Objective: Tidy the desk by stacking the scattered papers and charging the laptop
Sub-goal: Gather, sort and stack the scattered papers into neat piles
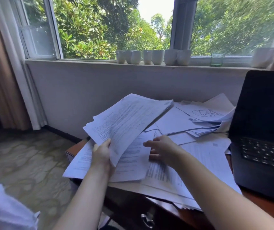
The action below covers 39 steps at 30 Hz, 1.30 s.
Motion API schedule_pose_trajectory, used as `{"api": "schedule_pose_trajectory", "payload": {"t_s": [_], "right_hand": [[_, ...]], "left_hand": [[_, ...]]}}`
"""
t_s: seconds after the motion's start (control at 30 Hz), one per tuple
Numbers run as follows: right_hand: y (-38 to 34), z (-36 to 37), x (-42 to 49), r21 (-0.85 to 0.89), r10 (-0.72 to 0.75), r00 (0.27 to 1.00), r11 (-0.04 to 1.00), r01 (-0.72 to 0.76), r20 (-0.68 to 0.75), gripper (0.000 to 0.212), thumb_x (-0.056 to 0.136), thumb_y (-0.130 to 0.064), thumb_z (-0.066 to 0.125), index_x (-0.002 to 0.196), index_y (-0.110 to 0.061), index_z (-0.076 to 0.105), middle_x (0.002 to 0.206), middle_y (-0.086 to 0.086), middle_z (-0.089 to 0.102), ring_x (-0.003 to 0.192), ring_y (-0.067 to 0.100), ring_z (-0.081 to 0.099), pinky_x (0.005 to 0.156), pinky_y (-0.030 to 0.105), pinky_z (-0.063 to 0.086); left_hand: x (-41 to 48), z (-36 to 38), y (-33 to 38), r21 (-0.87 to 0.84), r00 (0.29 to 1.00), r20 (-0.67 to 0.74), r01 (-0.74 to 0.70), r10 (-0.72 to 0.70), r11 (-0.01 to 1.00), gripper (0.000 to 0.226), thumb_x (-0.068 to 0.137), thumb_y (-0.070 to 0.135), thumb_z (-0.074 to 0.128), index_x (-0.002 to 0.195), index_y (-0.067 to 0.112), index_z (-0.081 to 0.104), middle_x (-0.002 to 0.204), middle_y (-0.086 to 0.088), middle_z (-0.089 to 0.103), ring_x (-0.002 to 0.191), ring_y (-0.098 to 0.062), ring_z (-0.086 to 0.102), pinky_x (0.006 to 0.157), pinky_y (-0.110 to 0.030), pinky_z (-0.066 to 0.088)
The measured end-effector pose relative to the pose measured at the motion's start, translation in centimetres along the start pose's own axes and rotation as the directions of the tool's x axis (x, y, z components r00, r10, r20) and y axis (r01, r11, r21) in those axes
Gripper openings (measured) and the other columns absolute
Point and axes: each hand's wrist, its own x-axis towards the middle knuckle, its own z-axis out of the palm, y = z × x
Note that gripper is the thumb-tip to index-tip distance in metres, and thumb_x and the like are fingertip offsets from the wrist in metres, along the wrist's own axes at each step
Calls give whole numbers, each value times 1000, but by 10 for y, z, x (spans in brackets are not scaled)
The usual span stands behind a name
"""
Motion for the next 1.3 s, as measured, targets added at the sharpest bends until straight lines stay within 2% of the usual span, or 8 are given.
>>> {"api": "schedule_pose_trajectory", "payload": {"t_s": [0.17, 0.23, 0.33, 0.6, 0.7, 0.9, 1.13, 1.3], "right_hand": [[0, 23, -4, -199, -26, 999, 980, 18, -34, 6, 82, 1, 62, 84, -4, 59, 89, 16, 63, 84, 32, 65, 74, 40, 58], [-3, 22, -10, -285, -65, 997, 957, 51, -42, 16, 84, 3, 56, 74, -9, 54, 79, 10, 59, 76, 27, 62, 64, 31, 59], [-11, 9, -29, -291, -105, 994, 952, 95, -18, 13, 89, 2, 53, 81, -8, 55, 74, 5, 56, 63, 14, 55, 41, 17, 49], [-29, -61, -78, -277, -341, 935, 912, 304, -97, 18, 90, -2, 56, 77, -11, 65, 68, 3, 68, 50, 4, 60, 51, 16, 48], [-33, -83, -90, -205, -437, 884, 892, 403, -165, 15, 92, -3, 55, 85, -11, 66, 84, 13, 70, 67, 13, 65, 66, 27, 52], [-44, -123, -92, -206, -522, 707, 848, 488, -476, 9, 95, -12, 54, 89, -10, 61, 78, 0, 64, 67, 13, 60, 54, 19, 51], [-50, -123, -57, -178, -469, 580, 855, 487, -666, 13, 97, -14, 50, 98, -5, 58, 80, -3, 56, 82, 16, 53, 63, 22, 43], [-68, -97, -34, -85, -440, 629, 855, 512, -641, 6, 96, -18, 51, 98, -15, 56, 80, -10, 55, 83, 15, 53, 70, 25, 46]], "left_hand": [[-3, 6, 4, -7, 997, -67, 27, -28, 1000, 42, 94, 6, 52, 134, -6, 45, 126, -23, 58, 80, -23, 63, 46, -21, 49], [3, 4, 6, -33, 994, -101, 40, -43, 999, 44, 98, 10, 48, 138, -6, 40, 132, -19, 52, 77, -15, 56, 45, -19, 48], [2, 1, 17, 8, 1000, 6, -24, 24, 1000, 31, 95, -2, 46, 124, -4, 55, 114, -17, 63, 81, -22, 67, 57, -26, 54], [-11, 5, 49, 72, 988, 145, -63, 52, 995, 22, 99, 1, 39, 114, 3, 55, 91, -8, 61, 63, -13, 69, 50, -22, 54], [-25, 5, 55, 139, 971, 228, -105, 71, 985, 22, 97, -3, 40, 105, 2, 60, 92, -11, 64, 62, -13, 69, 47, -22, 52], [-34, -4, 50, 323, 986, 160, -87, 36, 942, 20, 94, -4, 49, 112, -2, 57, 91, -11, 64, 54, -9, 67, 43, -19, 50], [-34, -17, 48, 563, 986, 150, -30, -66, 826, 17, 94, -9, 45, 100, 1, 58, 83, -4, 62, 56, -12, 66, 39, -14, 46], [-28, -22, 51, 766, 973, 228, -160, -30, 623, 24, 93, -7, 48, 84, 11, 61, 84, 1, 65, 48, 3, 63, 41, -9, 43]]}}
